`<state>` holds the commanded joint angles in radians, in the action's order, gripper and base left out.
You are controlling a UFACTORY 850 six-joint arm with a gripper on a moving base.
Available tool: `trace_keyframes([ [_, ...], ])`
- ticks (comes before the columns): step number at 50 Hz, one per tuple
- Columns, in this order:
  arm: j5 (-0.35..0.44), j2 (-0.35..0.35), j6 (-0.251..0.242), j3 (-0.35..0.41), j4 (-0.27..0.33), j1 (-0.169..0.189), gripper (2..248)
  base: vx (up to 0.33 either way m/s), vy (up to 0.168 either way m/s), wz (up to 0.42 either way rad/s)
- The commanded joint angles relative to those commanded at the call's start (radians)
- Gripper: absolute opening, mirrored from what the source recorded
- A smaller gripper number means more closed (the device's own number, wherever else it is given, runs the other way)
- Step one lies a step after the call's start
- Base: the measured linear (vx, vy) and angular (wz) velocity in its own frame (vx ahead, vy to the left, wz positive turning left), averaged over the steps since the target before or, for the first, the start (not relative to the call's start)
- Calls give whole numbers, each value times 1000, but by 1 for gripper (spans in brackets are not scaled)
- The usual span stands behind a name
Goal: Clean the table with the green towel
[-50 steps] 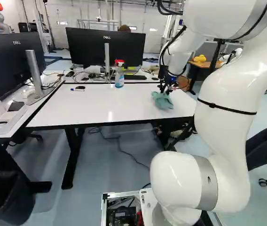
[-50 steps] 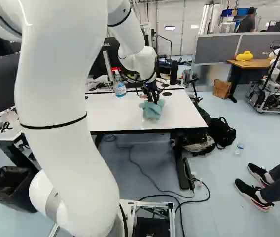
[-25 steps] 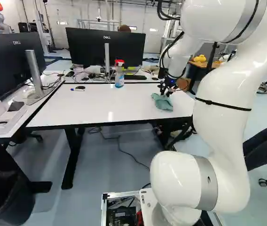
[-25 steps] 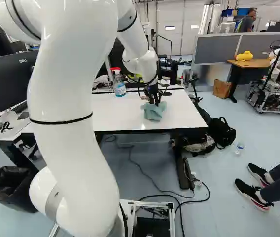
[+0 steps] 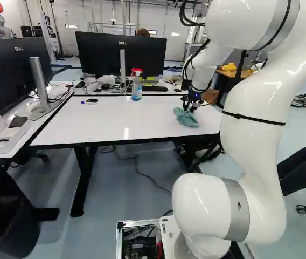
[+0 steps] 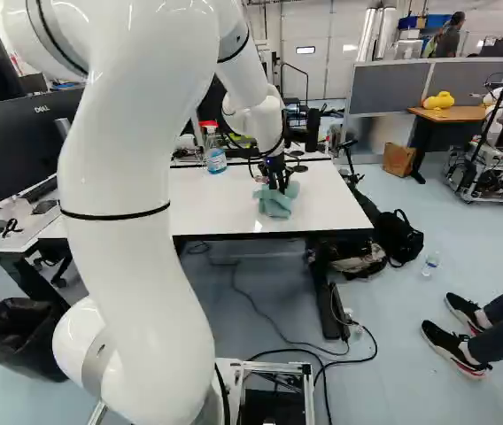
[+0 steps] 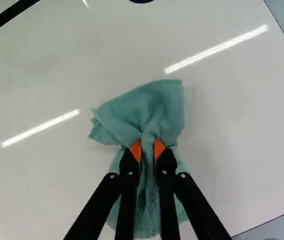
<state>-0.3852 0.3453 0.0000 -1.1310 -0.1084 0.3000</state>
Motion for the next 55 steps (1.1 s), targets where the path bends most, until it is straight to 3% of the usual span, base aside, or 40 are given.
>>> trace_keyframes([
  [12, 0, -24, 0, 30, 0, 29, 50, 0, 0, 0],
  [40, 0, -135, 0, 165, 0, 59, 50, 0, 0, 0],
  [55, 0, -113, 0, 139, 0, 101, 50, 0, 0, 0],
])
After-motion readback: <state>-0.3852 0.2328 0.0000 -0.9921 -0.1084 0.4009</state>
